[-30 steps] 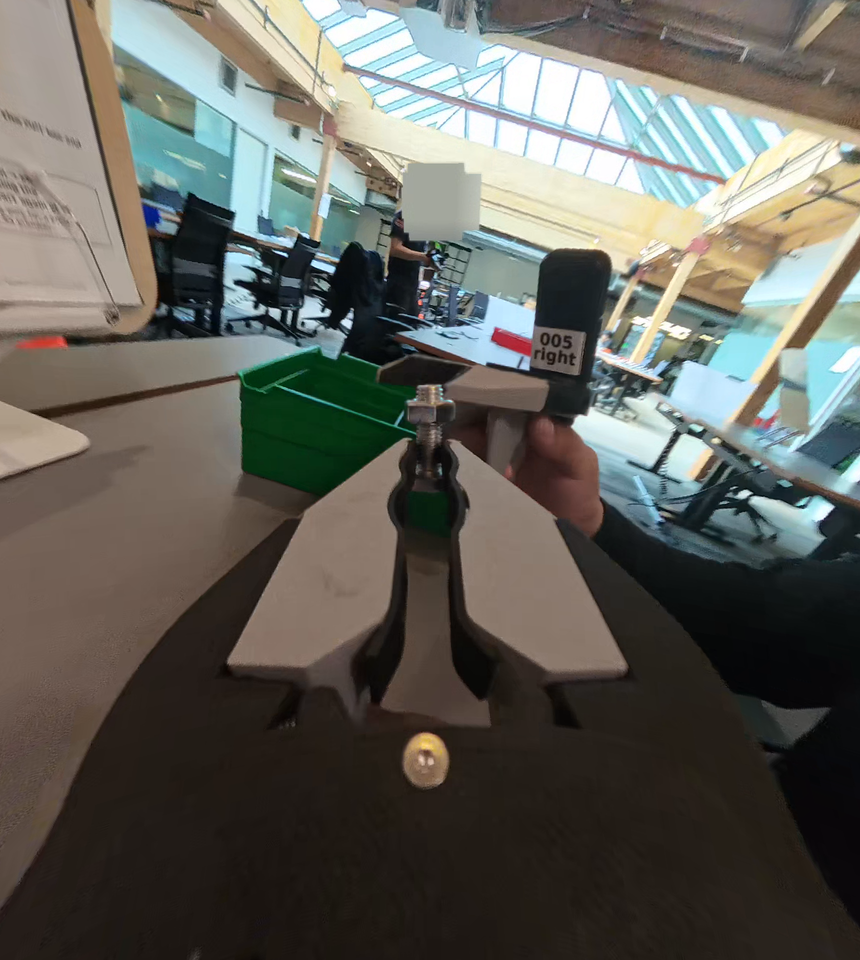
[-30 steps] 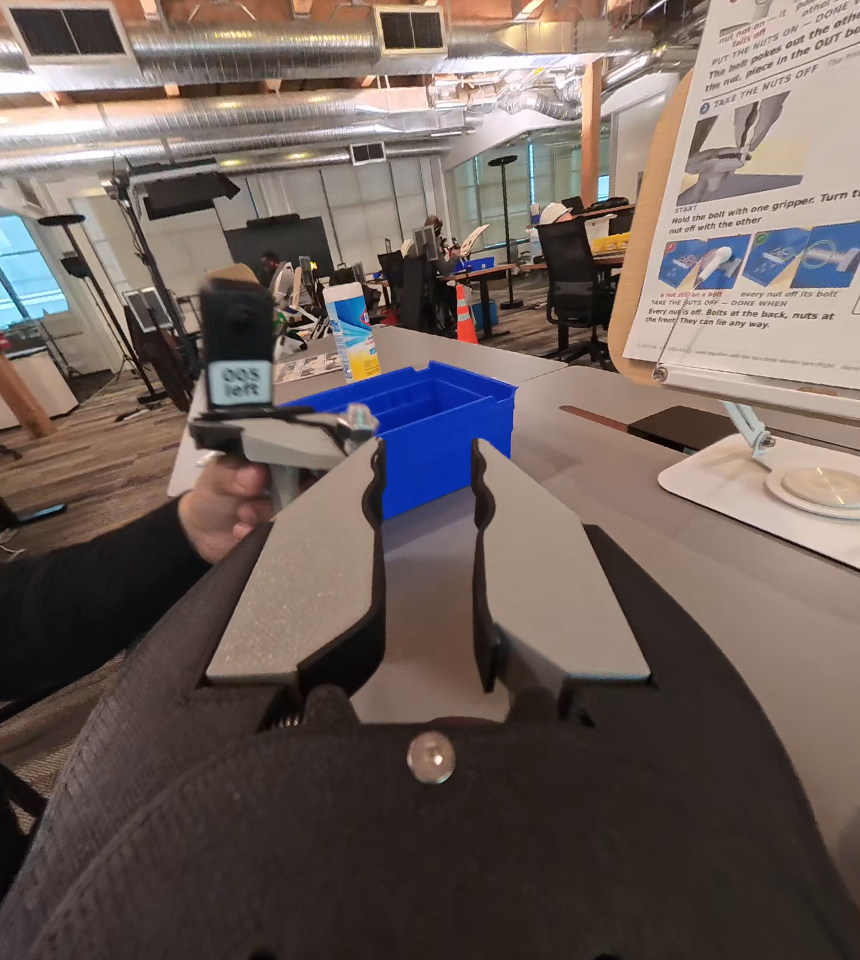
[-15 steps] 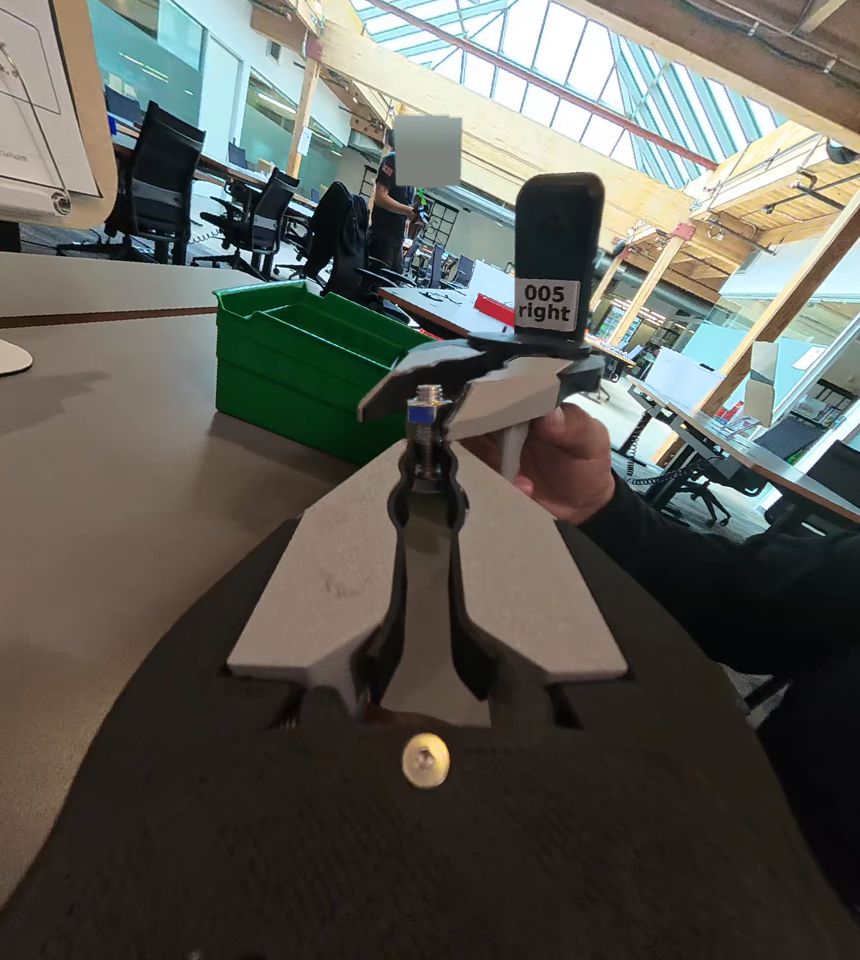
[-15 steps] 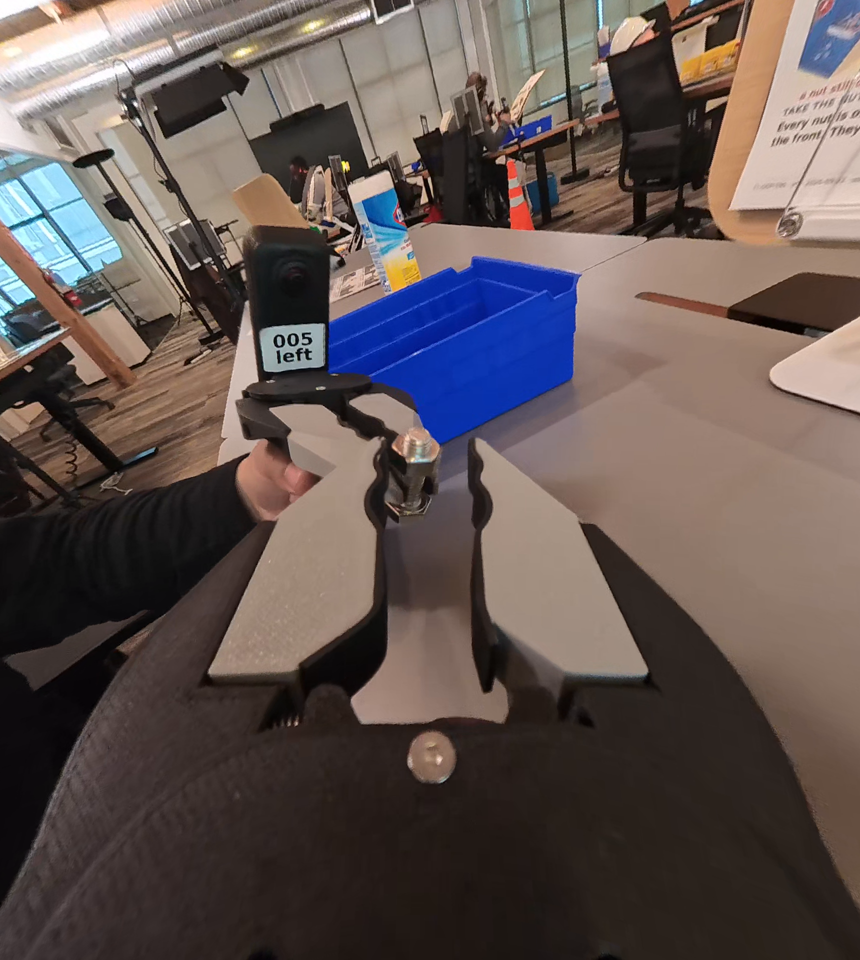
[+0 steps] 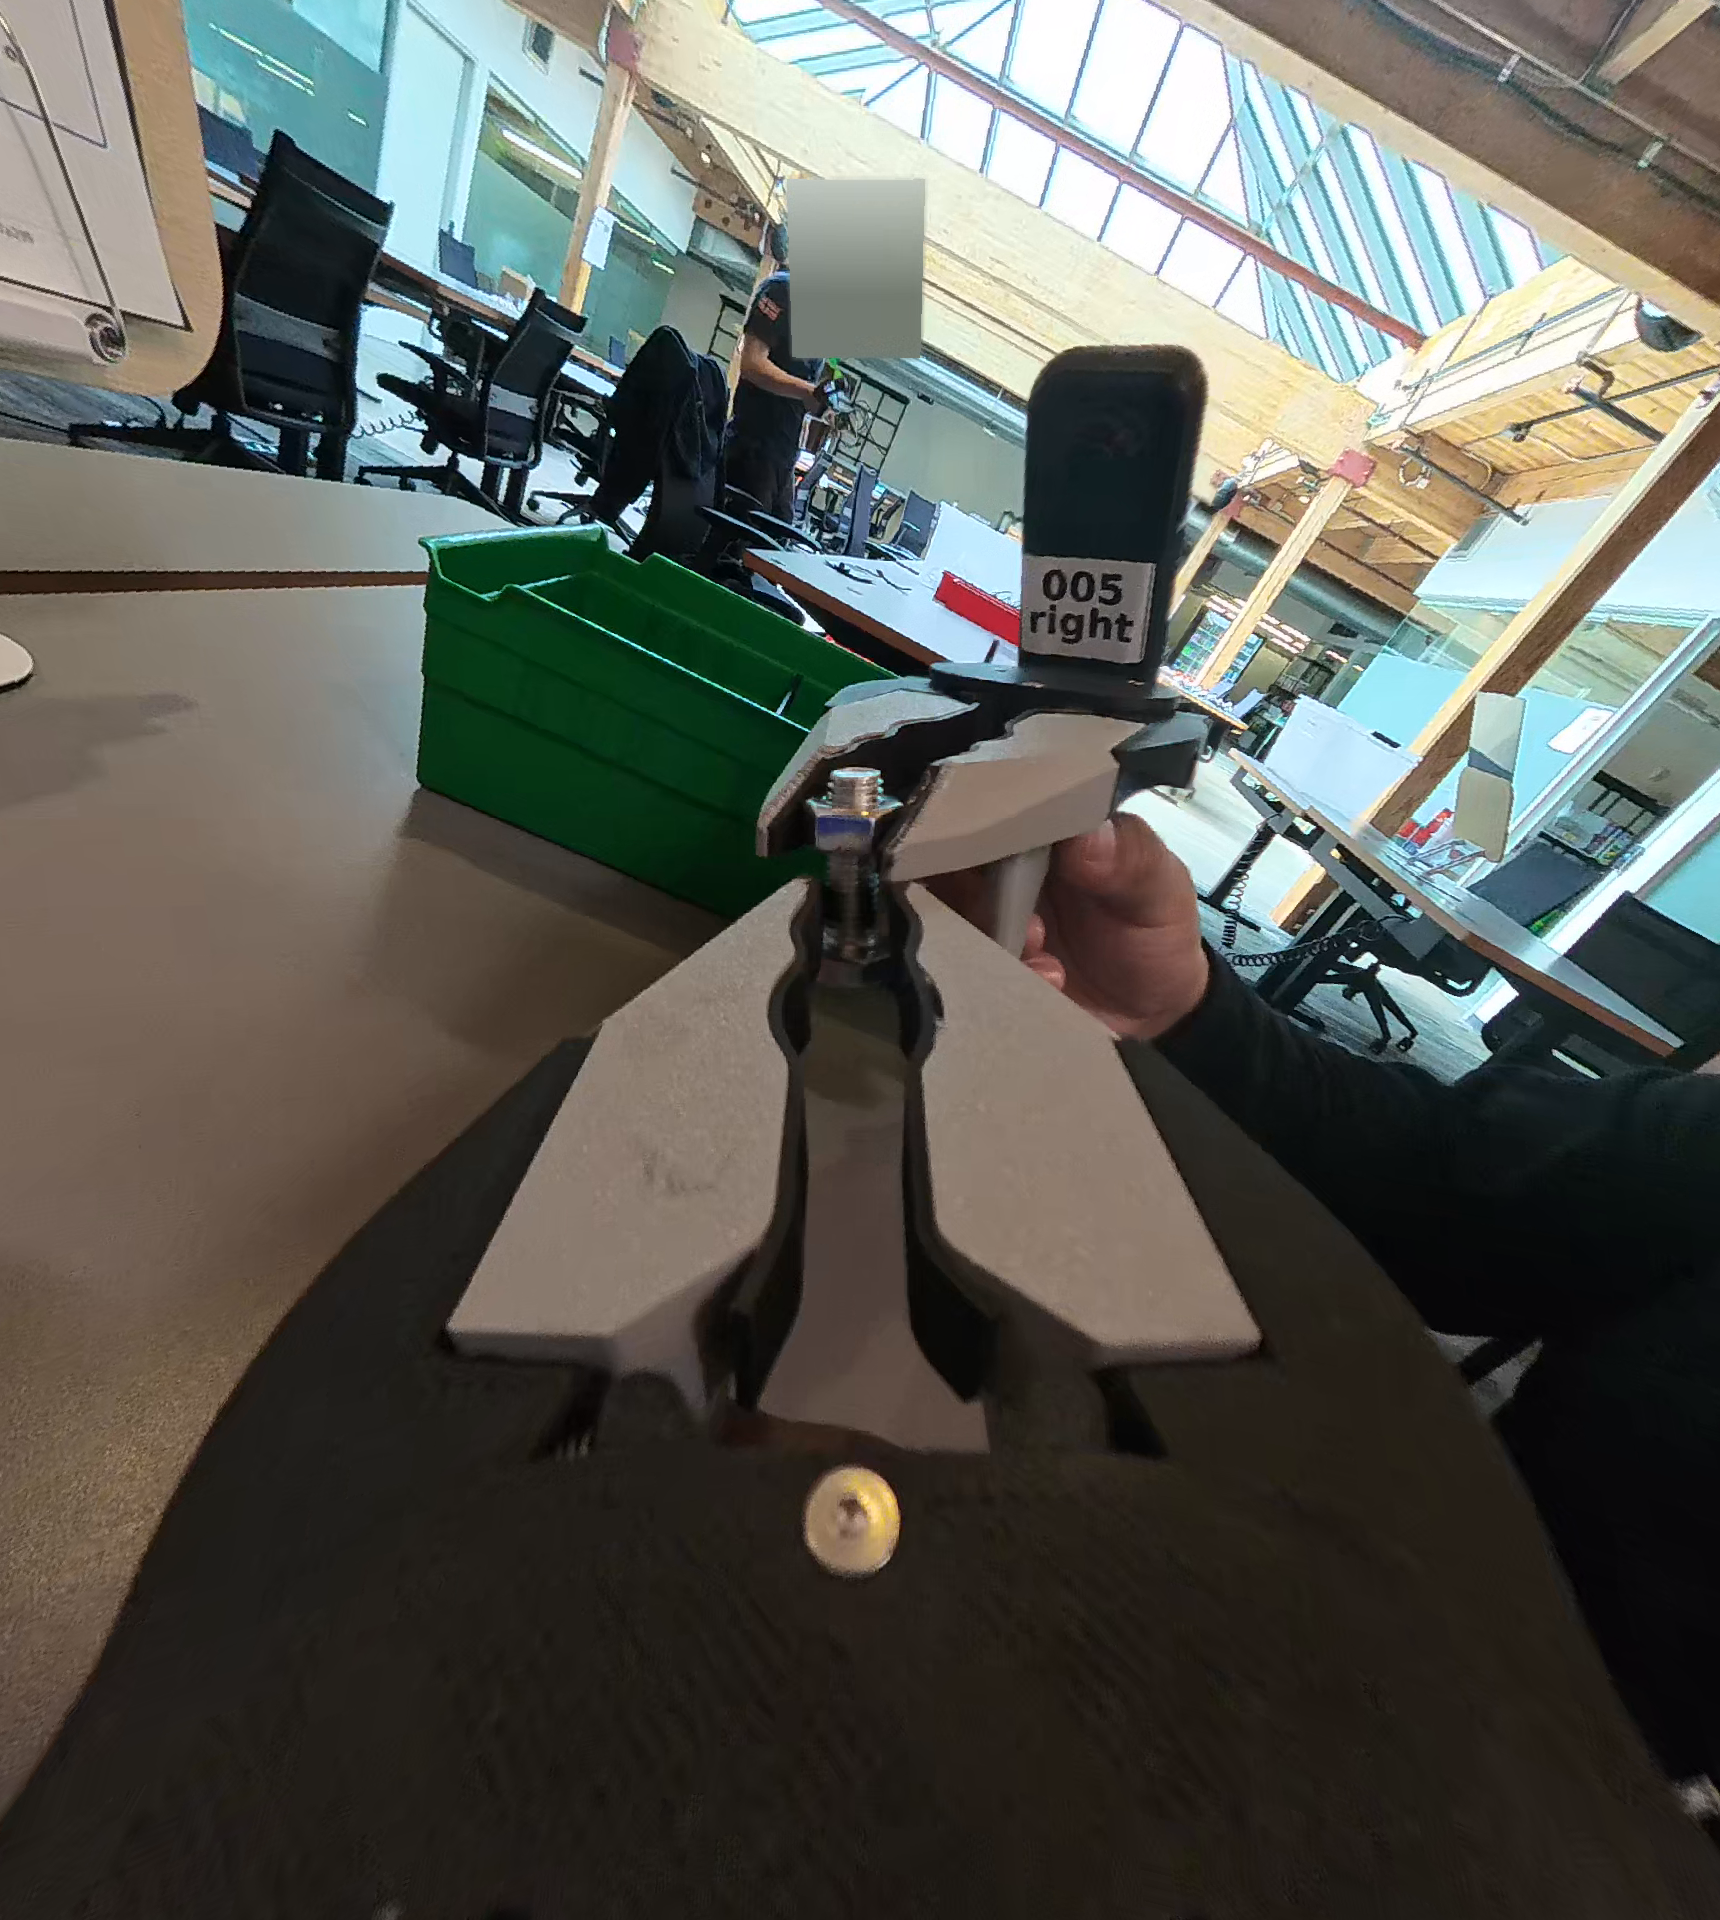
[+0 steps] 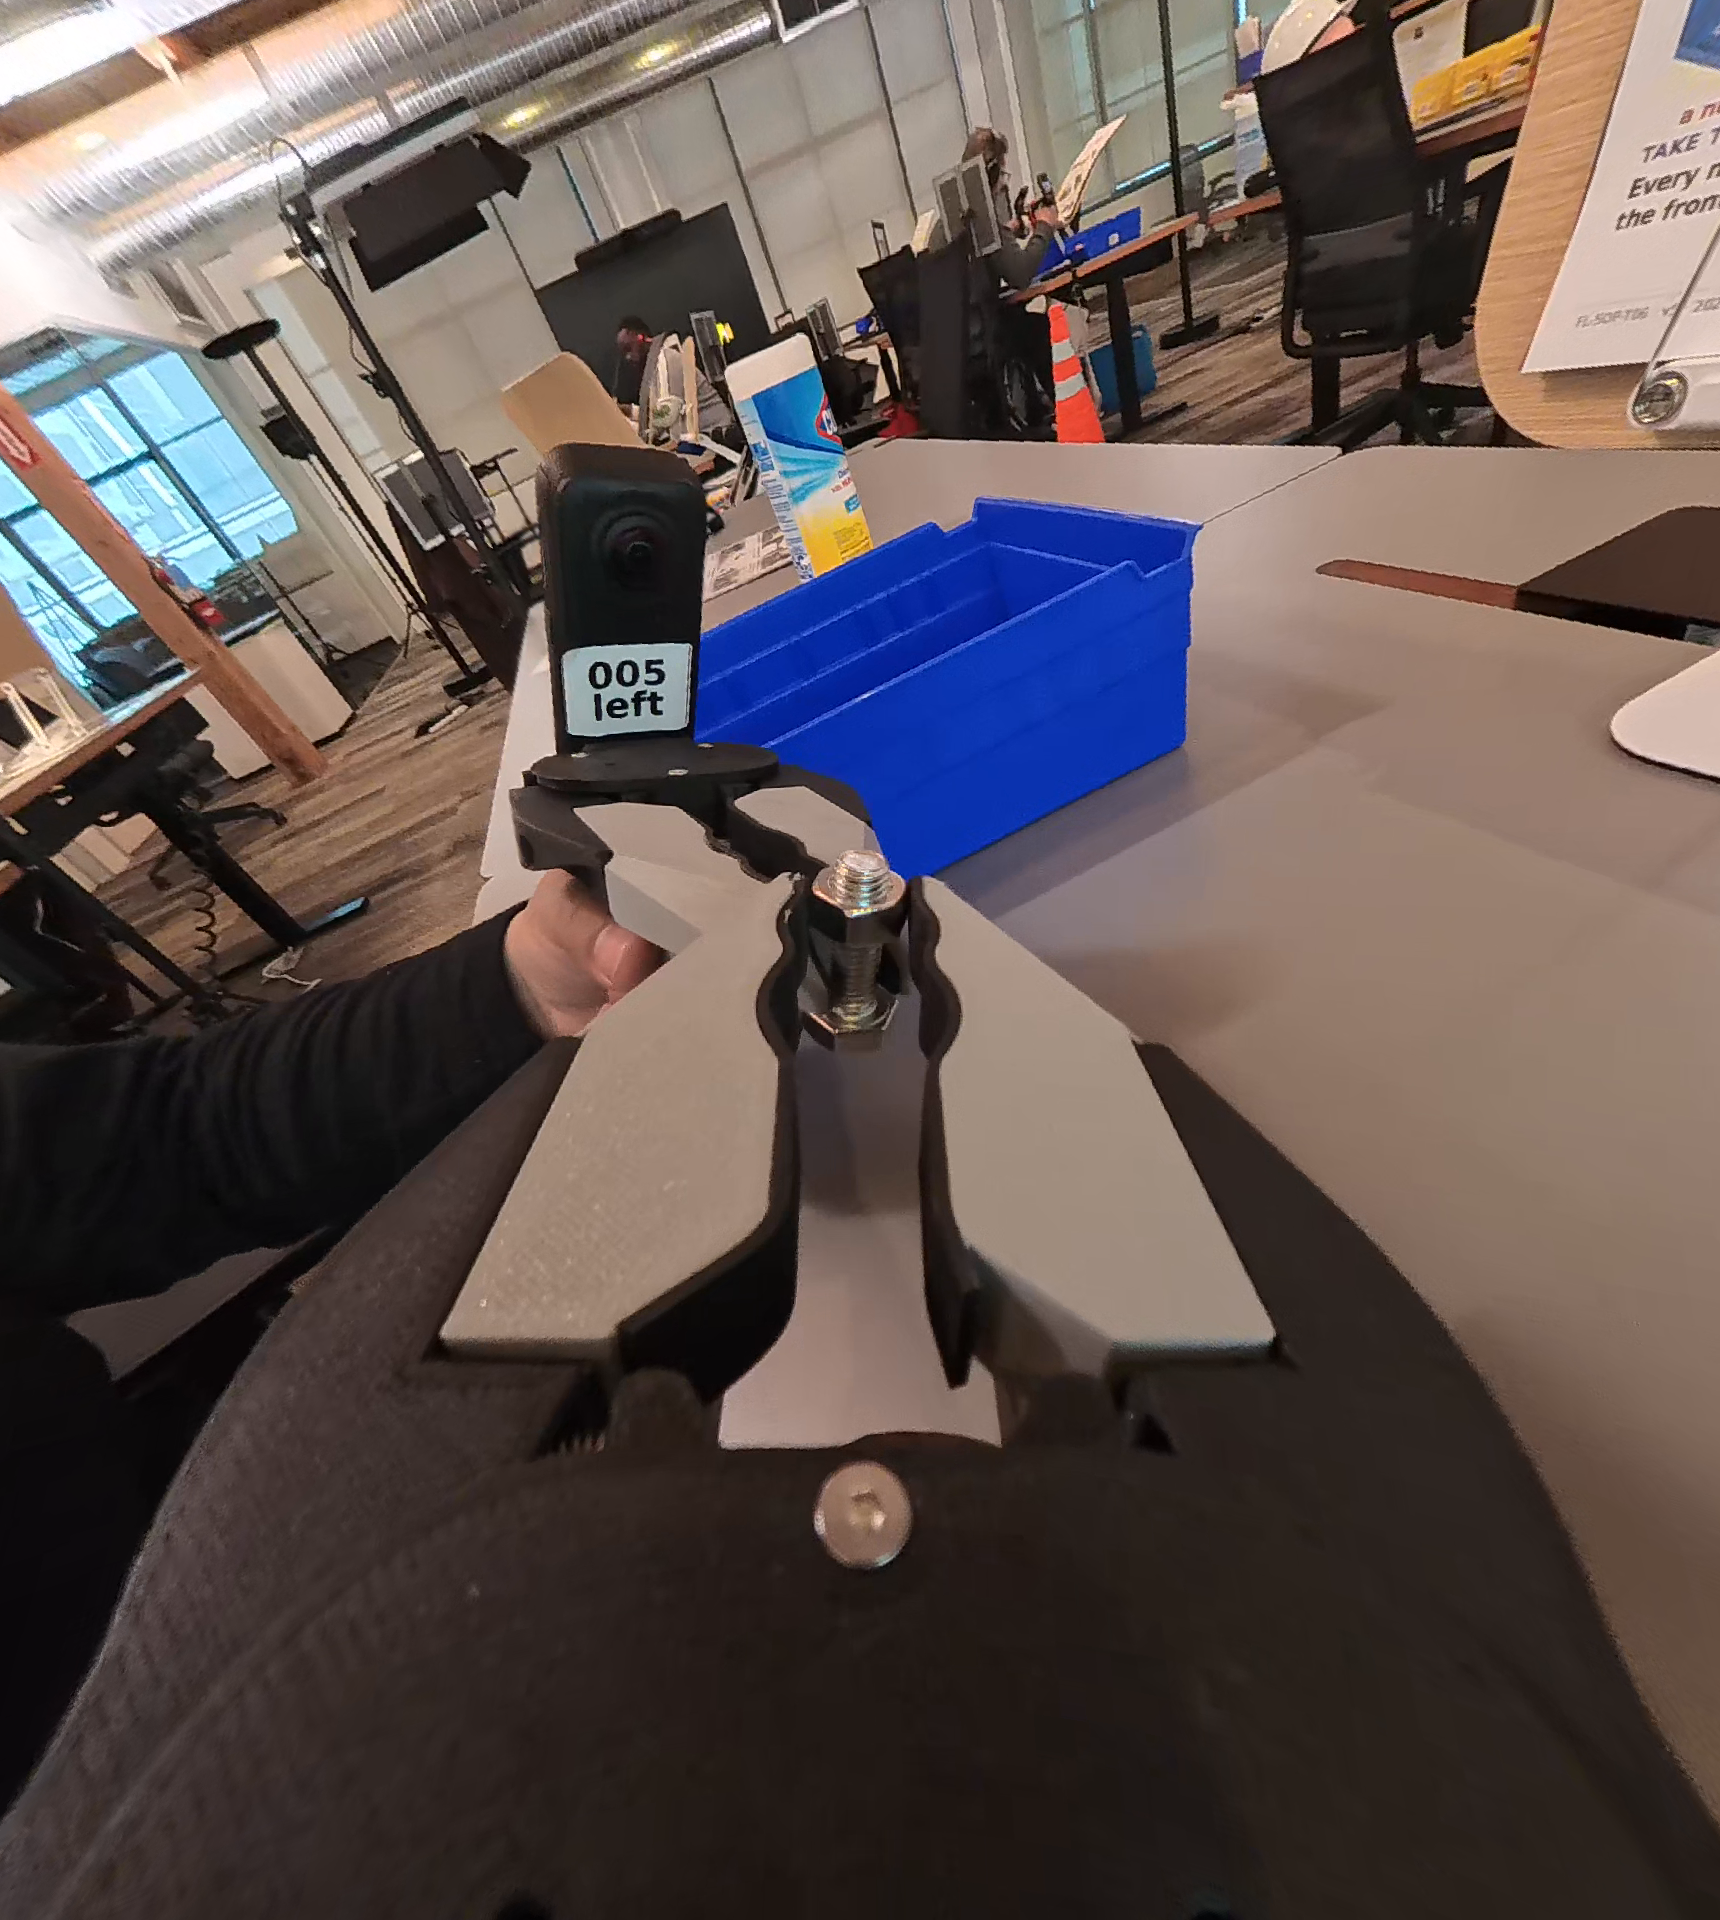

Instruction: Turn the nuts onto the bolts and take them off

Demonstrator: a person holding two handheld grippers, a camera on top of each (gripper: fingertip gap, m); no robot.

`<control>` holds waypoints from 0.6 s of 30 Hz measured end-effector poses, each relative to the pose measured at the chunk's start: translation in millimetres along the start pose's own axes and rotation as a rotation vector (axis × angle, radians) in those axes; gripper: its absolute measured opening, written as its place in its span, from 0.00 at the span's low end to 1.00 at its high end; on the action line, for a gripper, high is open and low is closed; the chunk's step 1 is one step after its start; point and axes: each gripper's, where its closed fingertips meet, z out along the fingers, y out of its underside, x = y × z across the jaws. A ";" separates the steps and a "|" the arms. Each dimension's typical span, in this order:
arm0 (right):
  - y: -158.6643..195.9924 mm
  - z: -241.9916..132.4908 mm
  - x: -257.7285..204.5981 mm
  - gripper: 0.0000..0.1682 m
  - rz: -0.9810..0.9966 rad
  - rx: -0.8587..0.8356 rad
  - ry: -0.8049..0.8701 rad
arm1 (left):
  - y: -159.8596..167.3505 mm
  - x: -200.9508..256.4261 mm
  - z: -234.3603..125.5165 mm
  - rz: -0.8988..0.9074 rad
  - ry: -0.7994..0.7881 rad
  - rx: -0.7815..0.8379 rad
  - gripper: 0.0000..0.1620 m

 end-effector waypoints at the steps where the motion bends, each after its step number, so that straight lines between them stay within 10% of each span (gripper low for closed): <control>1: 0.1 -0.1 0.3 0.09 0.004 0.001 -0.001 | 1.3 -0.5 0.5 0.004 -0.004 -0.009 0.07; 18: 5.8 1.2 1.0 0.09 -0.094 -0.053 0.049 | 8.4 -3.5 0.4 0.078 -0.040 -0.061 0.04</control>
